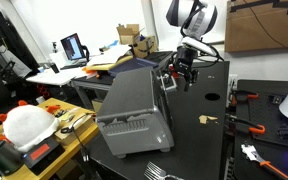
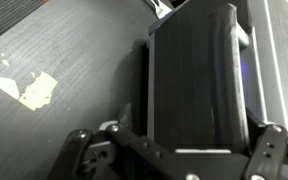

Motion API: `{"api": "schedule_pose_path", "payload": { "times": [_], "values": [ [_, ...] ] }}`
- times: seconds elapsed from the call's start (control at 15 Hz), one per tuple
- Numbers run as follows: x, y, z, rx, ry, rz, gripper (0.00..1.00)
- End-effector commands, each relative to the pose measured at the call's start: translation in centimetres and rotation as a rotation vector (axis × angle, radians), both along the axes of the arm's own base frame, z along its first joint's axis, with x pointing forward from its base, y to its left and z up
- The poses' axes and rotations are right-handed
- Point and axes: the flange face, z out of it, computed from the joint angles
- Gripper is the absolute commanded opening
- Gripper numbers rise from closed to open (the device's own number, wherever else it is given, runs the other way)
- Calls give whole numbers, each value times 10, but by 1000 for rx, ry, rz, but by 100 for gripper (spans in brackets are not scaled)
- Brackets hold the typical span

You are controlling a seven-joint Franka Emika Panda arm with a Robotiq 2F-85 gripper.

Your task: Open the oven door

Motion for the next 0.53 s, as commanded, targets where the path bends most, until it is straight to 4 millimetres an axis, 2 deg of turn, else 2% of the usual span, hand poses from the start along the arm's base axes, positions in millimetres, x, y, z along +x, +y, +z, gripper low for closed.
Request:
{"api": "schedule_pose_path", "payload": {
  "times": [0.0,0.47],
  "values": [
    [-11,-12,-15,63,-40,-37,100],
    [-20,-23,-36,215,-129,-78,100]
  ]
}}
